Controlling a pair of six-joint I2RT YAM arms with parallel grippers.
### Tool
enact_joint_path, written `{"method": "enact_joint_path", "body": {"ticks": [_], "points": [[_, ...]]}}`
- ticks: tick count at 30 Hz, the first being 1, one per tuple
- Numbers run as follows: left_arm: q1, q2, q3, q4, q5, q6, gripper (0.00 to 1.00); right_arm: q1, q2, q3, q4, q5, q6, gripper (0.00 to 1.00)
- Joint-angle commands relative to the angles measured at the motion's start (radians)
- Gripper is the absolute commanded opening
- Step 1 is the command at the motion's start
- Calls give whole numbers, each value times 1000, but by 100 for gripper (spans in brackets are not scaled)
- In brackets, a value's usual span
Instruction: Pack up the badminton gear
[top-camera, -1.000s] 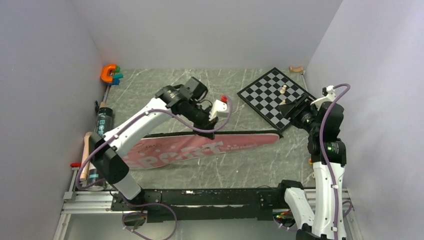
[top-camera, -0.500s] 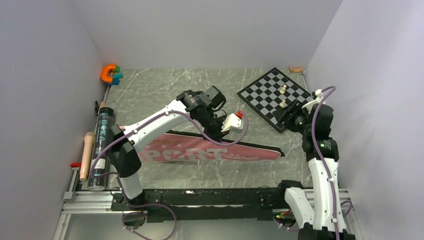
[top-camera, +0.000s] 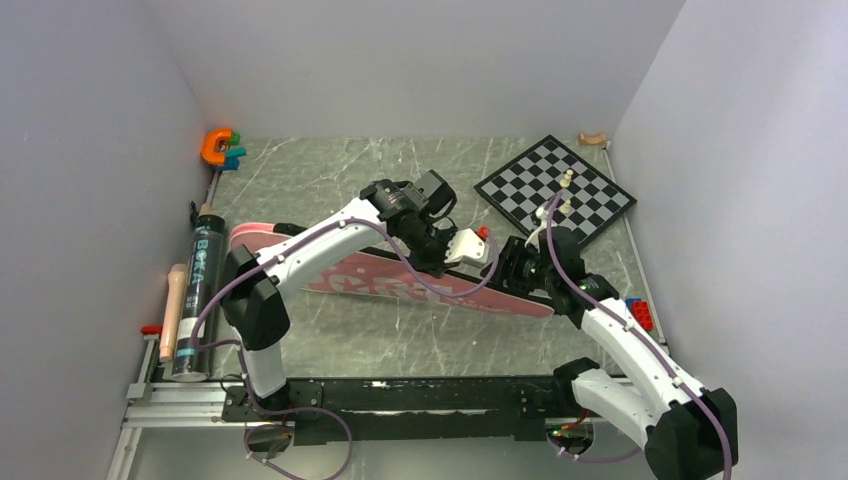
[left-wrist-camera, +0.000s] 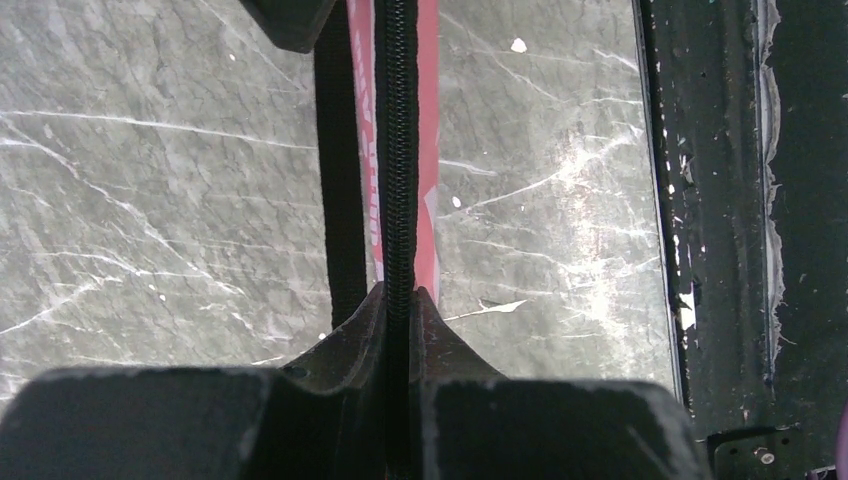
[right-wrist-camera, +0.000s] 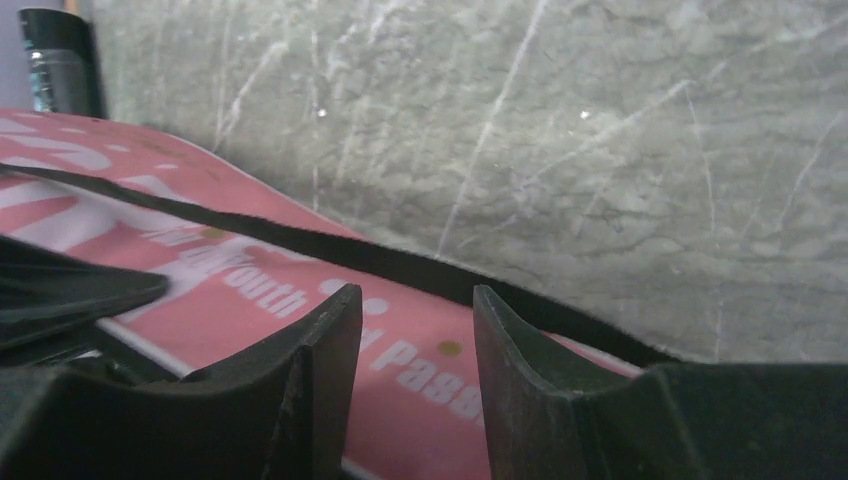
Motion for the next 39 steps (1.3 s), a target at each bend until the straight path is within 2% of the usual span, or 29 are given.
{"method": "enact_joint_path", "body": {"ticks": [1, 10, 16, 23, 28, 32, 35, 39], "points": [[14, -29, -1, 79, 34, 37, 1, 10, 5, -56, 95, 55, 33, 48], [22, 9, -62, 172, -9, 2, 1, 10, 26, -73, 105, 44, 26, 48], [21, 42, -130, 350, -150, -46, 1, 10, 17, -51, 68, 96, 24, 48], [22, 96, -132, 455, -268, -86, 5, 11, -17, -44, 25, 183, 45, 50], [24, 100, -147, 503, -304, -109, 14, 11, -32, -51, 14, 203, 62, 50], [25, 65, -162, 537, -338, -143, 29, 10, -24, -51, 16, 204, 65, 50], [32, 32, -153, 503, -333, -164, 41, 11, -6, -52, 25, 200, 68, 50], [59, -20, -194, 415, -164, -179, 42, 10, 23, -46, 33, 195, 72, 50]]}}
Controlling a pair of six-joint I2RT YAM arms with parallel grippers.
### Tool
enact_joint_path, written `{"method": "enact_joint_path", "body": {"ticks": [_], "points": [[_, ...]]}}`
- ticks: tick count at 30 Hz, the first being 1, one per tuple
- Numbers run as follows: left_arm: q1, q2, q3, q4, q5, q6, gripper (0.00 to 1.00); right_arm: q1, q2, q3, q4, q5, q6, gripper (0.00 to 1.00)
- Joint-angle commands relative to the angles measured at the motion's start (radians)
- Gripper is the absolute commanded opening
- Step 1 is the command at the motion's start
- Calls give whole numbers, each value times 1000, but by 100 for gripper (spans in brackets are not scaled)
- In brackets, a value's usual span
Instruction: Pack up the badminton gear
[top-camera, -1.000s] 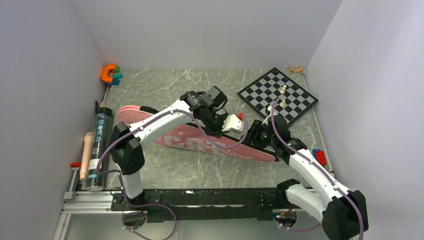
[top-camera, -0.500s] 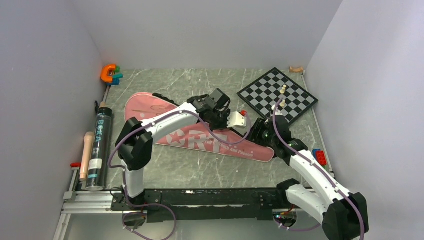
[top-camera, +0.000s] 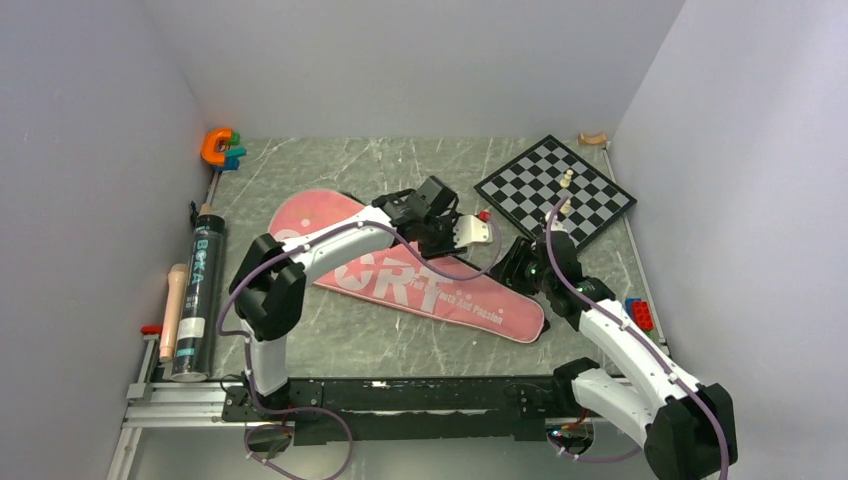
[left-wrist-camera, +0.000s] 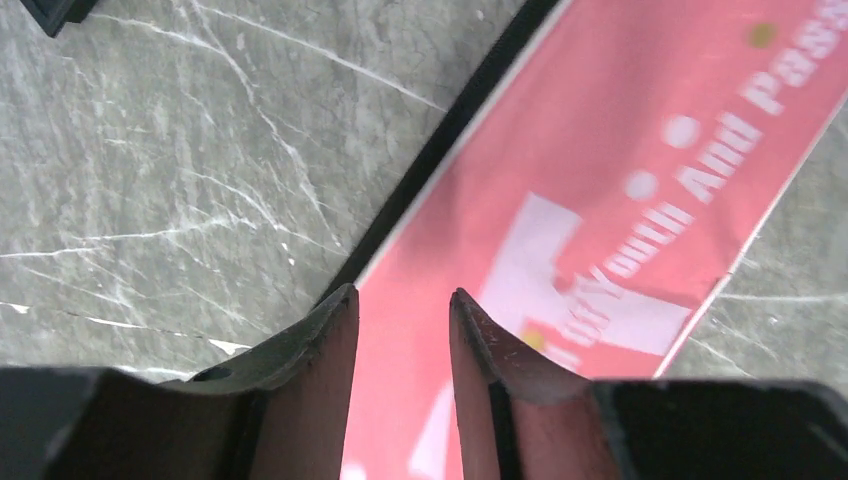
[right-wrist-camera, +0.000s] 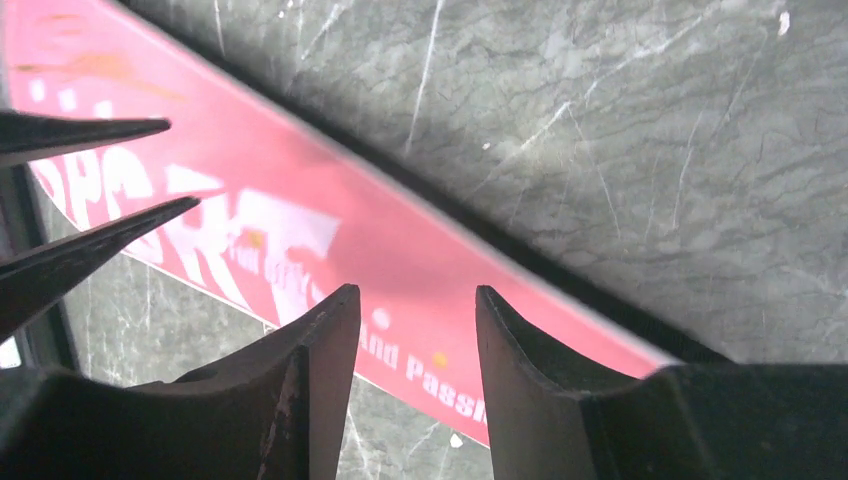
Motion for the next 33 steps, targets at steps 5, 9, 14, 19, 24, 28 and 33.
{"method": "enact_joint_path", "body": {"ticks": [5, 9, 14, 19, 24, 28, 33], "points": [[28, -198, -238, -17, 287, -83, 38, 5, 15, 28, -29, 4, 26, 49], [40, -306, -307, 2, 254, -102, 40, 5, 10, 46, -53, 24, 20, 49], [256, -458, -237, -29, 149, -261, 69, 6, 44, 99, -62, 37, 11, 56], [508, -570, -285, -113, -83, -277, 82, 8, 112, 164, -60, 28, -1, 82], [803, -759, -502, -29, -98, -275, 99, 9, 194, 204, 17, -86, 14, 100], [1011, -793, -560, -53, -76, -273, 99, 95, 302, 292, -18, -27, 0, 100], [1174, -775, -598, -20, -104, -260, 99, 299, 429, 441, -112, 169, -35, 100]]}}
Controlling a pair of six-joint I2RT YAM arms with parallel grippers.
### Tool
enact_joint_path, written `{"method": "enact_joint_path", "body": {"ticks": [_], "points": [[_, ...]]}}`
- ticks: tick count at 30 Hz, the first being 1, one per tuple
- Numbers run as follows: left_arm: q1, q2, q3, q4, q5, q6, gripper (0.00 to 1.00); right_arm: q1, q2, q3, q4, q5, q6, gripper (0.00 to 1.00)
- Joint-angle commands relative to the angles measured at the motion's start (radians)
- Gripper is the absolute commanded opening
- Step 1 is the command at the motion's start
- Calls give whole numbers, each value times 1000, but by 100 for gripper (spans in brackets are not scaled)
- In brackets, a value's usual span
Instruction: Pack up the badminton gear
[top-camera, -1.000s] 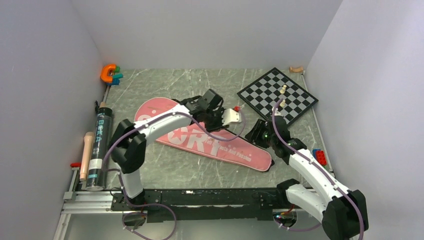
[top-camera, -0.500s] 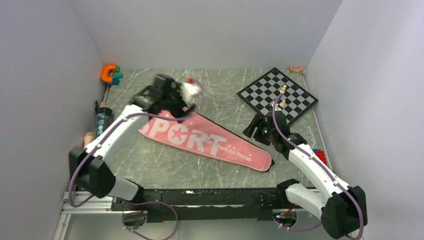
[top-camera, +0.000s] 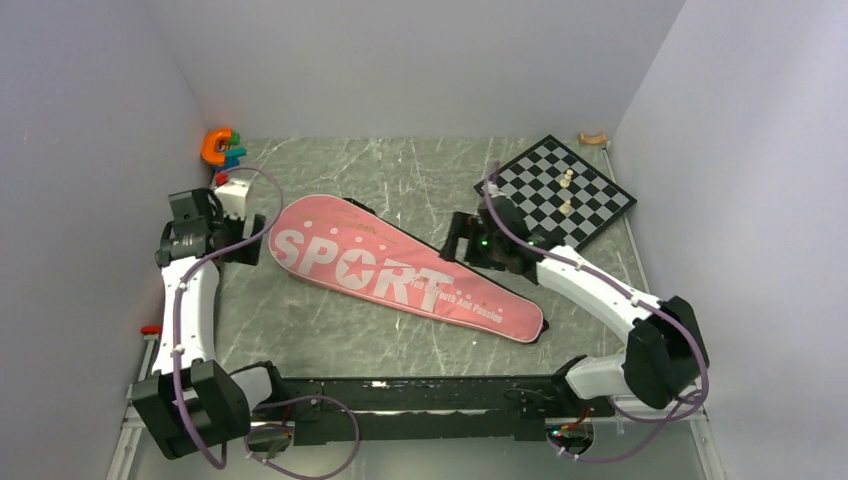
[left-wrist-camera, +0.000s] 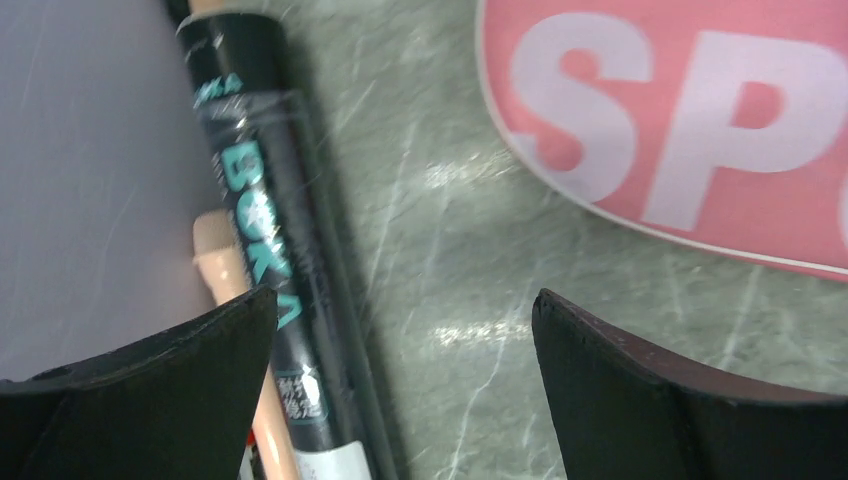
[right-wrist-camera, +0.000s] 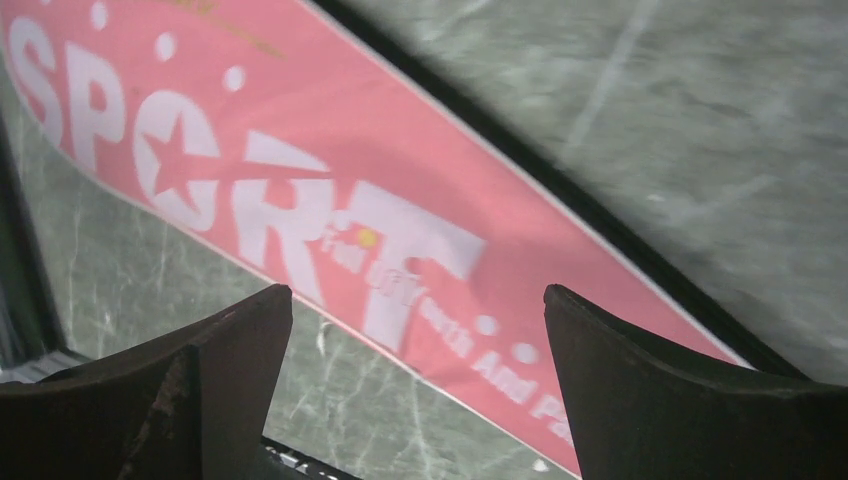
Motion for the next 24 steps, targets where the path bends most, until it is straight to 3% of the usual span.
{"method": "enact_joint_path", "body": {"ticks": [1, 8, 15, 24], "points": [[102, 9, -21, 48, -34, -4, 99, 151, 63, 125, -34, 147, -22, 100], [257, 59, -71, 87, -10, 17, 99, 260, 99, 116, -21, 180, 18, 100], [395, 106, -163, 129, 12, 70, 99, 294, 26, 57, -14, 212, 41, 100], [438, 163, -227, 165, 40, 125, 99, 297, -59, 2, -32, 237, 54, 100]]}}
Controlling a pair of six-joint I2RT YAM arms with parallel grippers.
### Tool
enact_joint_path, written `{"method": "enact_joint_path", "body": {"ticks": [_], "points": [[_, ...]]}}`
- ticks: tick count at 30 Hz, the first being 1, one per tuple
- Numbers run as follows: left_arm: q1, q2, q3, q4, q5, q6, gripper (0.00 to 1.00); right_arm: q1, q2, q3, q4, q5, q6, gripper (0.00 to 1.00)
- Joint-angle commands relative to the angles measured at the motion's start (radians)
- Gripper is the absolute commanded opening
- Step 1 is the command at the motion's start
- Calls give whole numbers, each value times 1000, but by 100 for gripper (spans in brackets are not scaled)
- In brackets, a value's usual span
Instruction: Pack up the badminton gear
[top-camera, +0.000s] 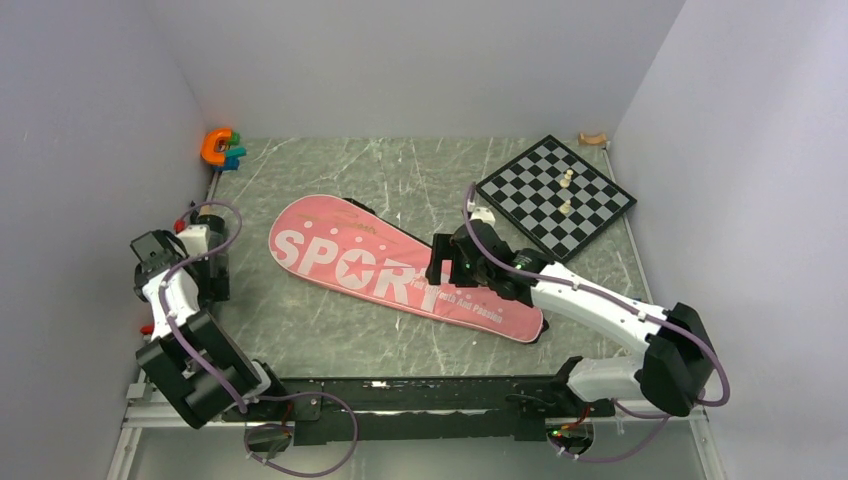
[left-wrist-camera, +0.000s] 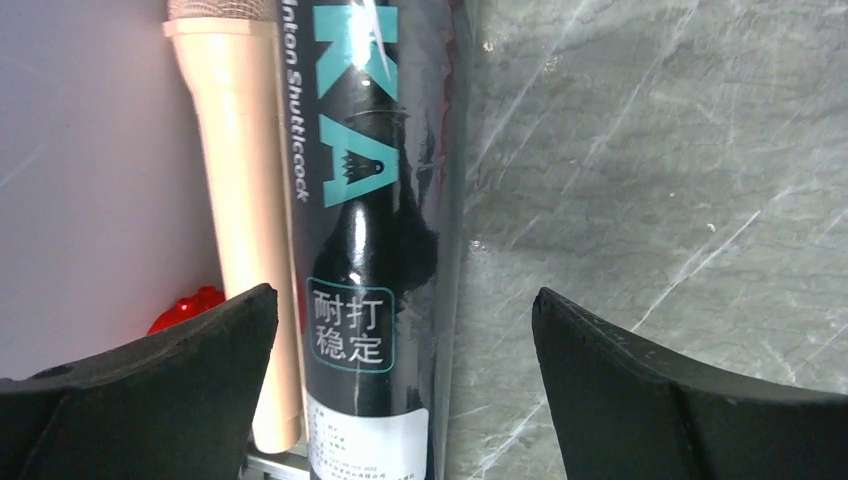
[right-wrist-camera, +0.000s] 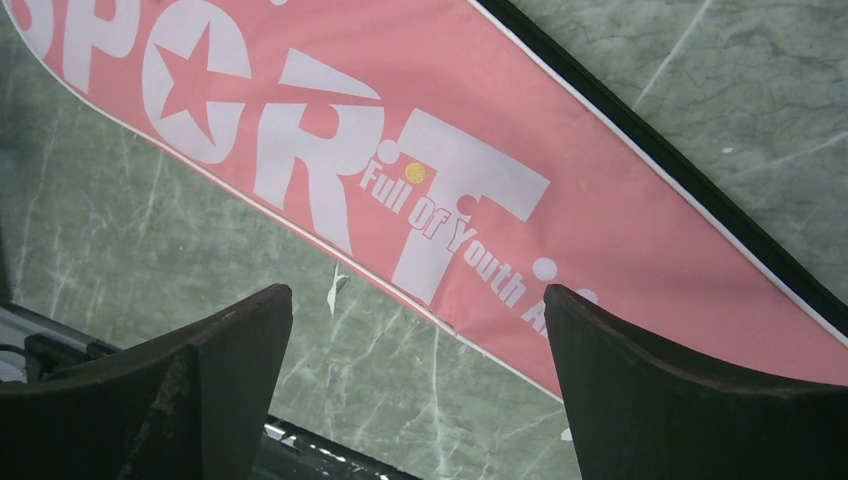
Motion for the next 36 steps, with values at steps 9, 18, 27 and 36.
{"method": "enact_joint_path", "body": {"ticks": [9, 18, 27, 36], "points": [[7, 131, -70, 73, 75, 88, 99, 3, -96, -60, -1, 51, 25, 100], [7, 12, -76, -3, 179, 151, 58, 2, -123, -72, 8, 57, 25, 94], [6, -129, 66, -231, 311, 222, 37, -6, -178, -45, -21, 97, 0, 91], [-396, -95, 338, -352, 242, 161, 32, -212, -315, -52, -40, 7, -14, 90]]}}
